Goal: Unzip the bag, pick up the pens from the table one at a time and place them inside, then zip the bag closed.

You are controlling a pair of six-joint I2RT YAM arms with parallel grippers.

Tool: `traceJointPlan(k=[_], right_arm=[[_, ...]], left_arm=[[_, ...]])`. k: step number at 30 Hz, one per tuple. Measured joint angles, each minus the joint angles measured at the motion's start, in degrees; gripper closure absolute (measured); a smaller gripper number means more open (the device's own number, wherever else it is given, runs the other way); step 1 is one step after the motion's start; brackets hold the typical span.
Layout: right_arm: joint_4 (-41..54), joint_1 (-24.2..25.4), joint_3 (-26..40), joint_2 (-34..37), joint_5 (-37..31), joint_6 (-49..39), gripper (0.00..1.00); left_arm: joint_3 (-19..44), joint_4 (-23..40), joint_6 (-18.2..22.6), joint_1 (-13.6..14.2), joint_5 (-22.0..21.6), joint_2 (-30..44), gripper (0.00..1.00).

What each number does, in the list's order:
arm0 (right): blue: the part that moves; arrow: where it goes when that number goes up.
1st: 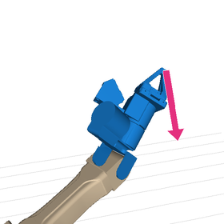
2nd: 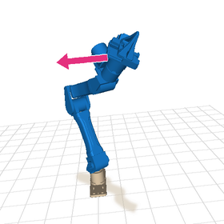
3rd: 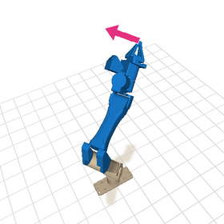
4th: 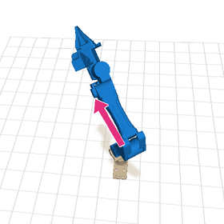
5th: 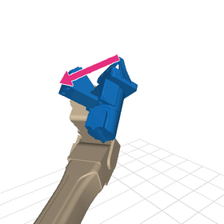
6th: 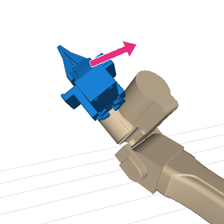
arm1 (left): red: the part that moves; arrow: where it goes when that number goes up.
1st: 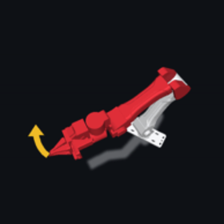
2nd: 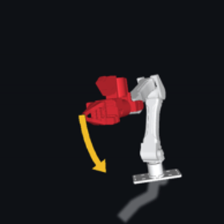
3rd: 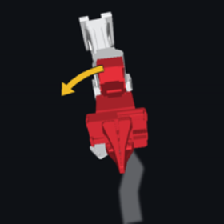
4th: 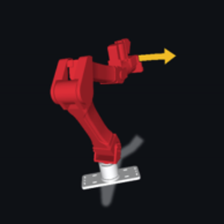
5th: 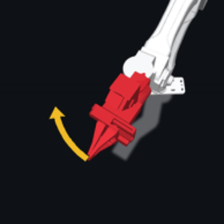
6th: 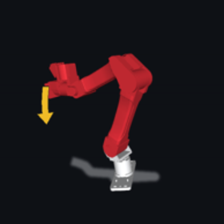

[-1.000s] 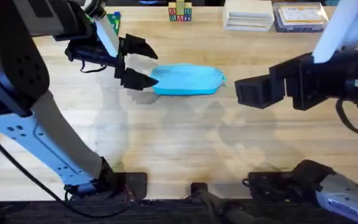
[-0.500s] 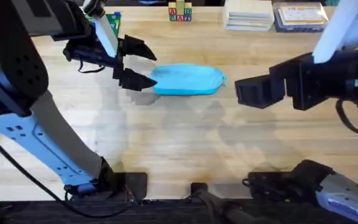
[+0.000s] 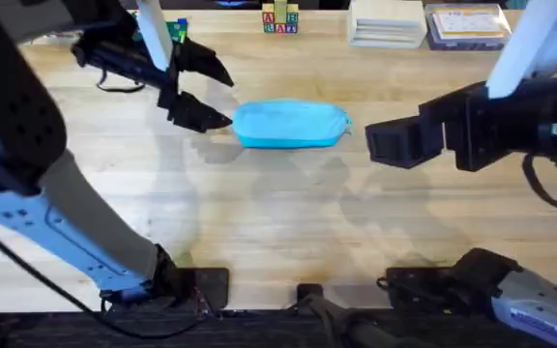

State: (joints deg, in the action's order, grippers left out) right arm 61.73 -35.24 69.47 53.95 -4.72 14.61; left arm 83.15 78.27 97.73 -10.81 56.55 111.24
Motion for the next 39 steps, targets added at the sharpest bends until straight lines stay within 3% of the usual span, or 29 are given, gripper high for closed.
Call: traceJointPlan(k=[16, 28, 32, 39], right_arm=[[-0.01, 0.0, 0.0, 0.0, 0.01, -0.02, 0.003], [0.01, 0.0, 0.0, 0.0, 0.01, -0.02, 0.003], [-0.01, 0.0, 0.0, 0.0, 0.0, -0.02, 0.003], [0.01, 0.0, 0.0, 0.0, 0.01, -0.02, 0.004]], left_arm=[[0.75, 10.6, -2.24, 0.0, -7.95, -15.76, 0.003], [0.75, 11.76, -18.69, 0.0, -13.33, -24.68, 0.004], [0.75, 11.74, -25.7, 0.0, -12.24, -24.68, 0.004], [0.75, 12.4, -30.63, 0.0, -6.82, -24.68, 0.006]])
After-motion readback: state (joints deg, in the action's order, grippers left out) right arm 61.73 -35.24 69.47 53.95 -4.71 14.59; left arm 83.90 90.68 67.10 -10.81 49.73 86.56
